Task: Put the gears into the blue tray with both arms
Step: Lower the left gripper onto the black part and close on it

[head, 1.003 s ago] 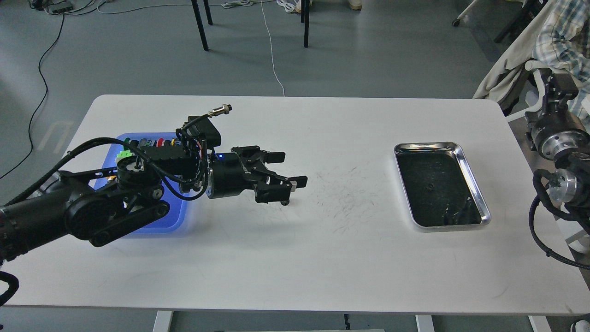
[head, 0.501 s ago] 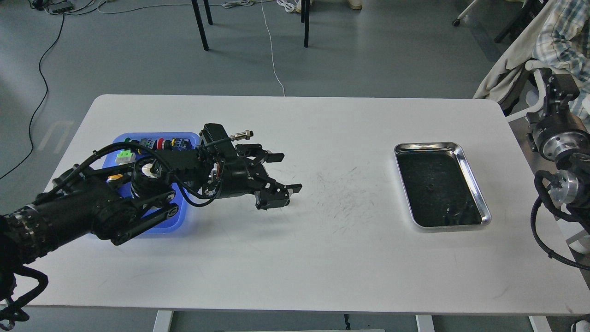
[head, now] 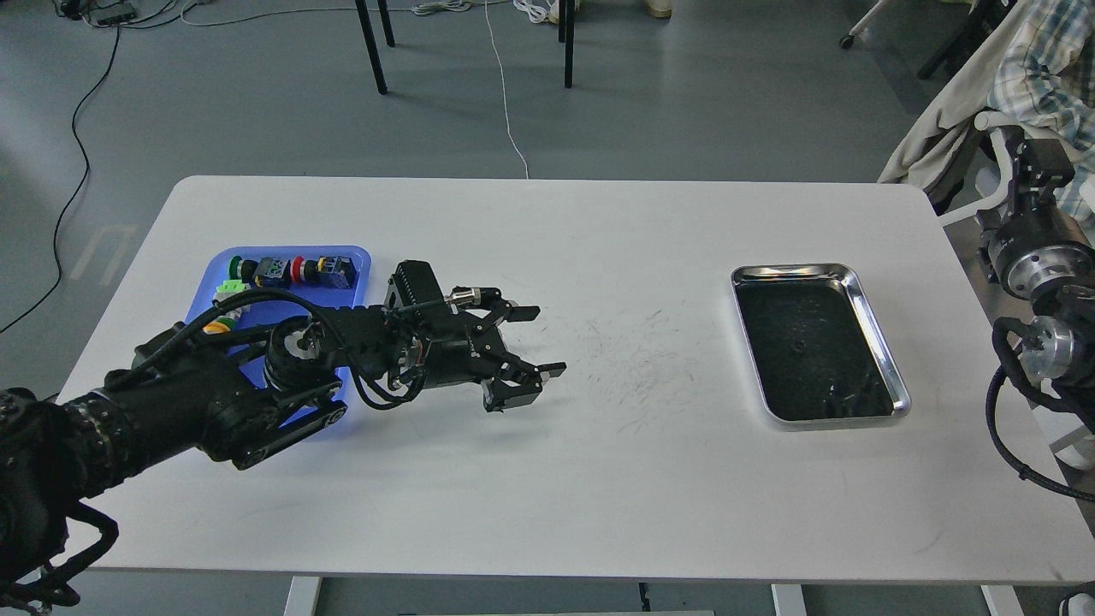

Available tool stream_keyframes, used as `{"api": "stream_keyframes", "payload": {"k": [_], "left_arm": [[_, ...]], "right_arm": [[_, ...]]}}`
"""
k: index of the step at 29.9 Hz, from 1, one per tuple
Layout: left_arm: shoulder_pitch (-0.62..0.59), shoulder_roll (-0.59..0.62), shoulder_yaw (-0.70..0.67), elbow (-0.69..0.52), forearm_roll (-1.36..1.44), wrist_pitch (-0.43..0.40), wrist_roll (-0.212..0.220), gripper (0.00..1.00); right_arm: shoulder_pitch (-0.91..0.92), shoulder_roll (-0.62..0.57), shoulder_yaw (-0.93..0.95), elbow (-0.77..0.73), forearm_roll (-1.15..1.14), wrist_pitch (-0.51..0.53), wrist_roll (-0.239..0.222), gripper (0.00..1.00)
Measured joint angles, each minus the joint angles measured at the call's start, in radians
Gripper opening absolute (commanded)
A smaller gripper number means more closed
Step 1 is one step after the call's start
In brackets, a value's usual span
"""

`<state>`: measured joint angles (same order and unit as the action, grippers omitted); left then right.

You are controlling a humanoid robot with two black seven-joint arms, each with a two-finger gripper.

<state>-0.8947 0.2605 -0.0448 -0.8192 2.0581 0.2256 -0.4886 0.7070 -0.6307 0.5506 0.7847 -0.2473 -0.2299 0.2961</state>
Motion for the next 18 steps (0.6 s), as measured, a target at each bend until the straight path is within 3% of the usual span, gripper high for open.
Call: {"api": "stream_keyframes", "payload": {"k": [9,18], "left_arm": [[0.026,-0.039,0.021,0.080,-0.001,0.054,0.000,0.62],[0.035,-0.068,0.041,0.138,-0.006,0.080,0.000,0.62]], "right_arm": [[0.000,-0.003,-0.002,0.001,-0.002,0.000,0.000,0.96],[0.000,-0.003,-0.002,0.001,-0.003,0.000,0.000,0.96]]}}
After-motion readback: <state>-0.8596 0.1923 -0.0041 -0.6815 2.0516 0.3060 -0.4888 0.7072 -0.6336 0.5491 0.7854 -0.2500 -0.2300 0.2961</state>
